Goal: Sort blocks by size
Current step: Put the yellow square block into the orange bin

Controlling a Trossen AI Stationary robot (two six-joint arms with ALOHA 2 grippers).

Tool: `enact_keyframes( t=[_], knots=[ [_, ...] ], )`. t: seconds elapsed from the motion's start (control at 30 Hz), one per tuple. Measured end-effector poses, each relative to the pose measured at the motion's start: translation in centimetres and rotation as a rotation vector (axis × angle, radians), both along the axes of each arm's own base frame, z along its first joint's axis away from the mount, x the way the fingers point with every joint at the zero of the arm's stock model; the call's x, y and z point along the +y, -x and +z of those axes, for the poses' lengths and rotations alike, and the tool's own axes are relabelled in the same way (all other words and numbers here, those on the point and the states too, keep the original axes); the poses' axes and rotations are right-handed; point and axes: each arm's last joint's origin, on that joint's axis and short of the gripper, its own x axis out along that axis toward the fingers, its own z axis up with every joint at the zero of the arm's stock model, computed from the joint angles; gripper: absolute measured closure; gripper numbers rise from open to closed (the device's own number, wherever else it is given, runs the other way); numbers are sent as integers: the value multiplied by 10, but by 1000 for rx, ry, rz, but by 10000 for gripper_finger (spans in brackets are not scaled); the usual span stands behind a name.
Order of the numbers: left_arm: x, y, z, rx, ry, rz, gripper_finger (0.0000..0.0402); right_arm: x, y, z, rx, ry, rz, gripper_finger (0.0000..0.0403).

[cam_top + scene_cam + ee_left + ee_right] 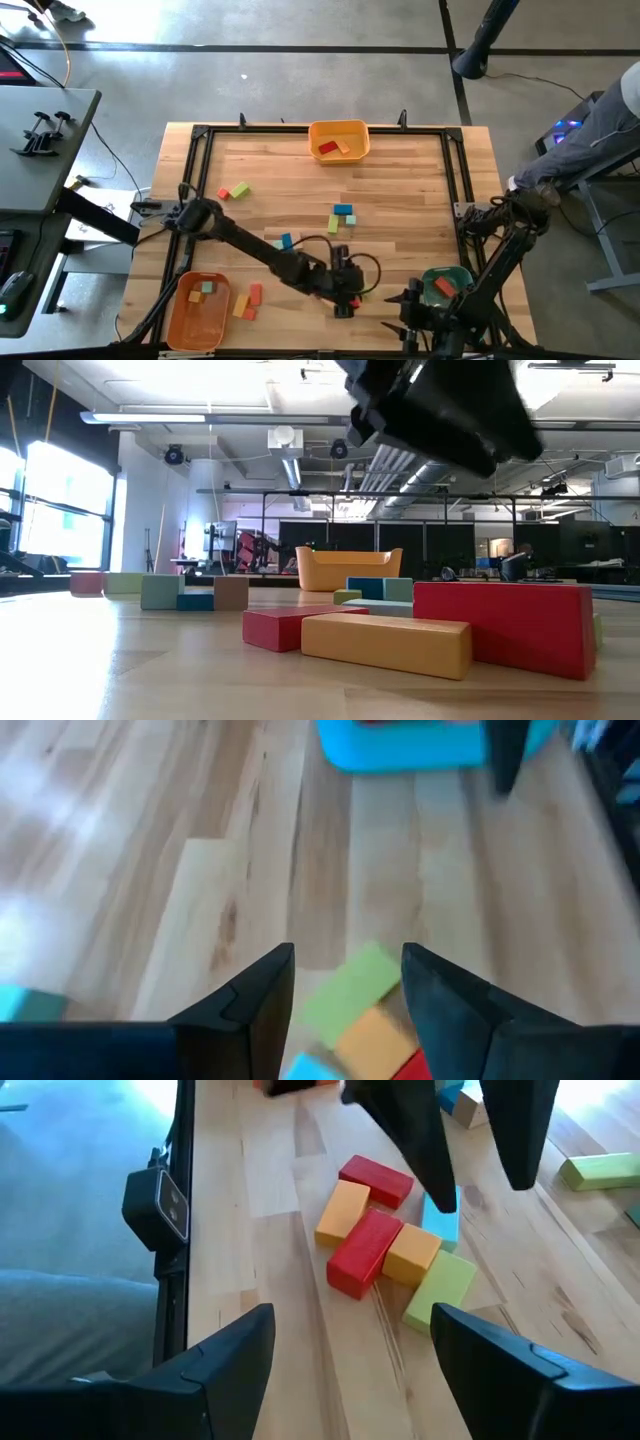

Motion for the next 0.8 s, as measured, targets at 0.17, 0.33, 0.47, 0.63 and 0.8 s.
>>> enact_keyframes(
  t=[0.17,0.33,0.47,0.63,0.8],
  knots=[
    [15,-7,6,39,204,86,224,1,1,0,0,0,3,137],
    [32,-11,1,124,331,96,183,3,4,0,-20,23,9,137],
    [30,-13,-15,161,354,119,136,5,8,-2,-18,31,20,137],
    [26,-14,-31,188,351,133,112,9,15,-2,-38,33,29,137],
    [23,-11,-40,214,347,184,110,12,21,-1,-70,48,28,137]
  ],
)
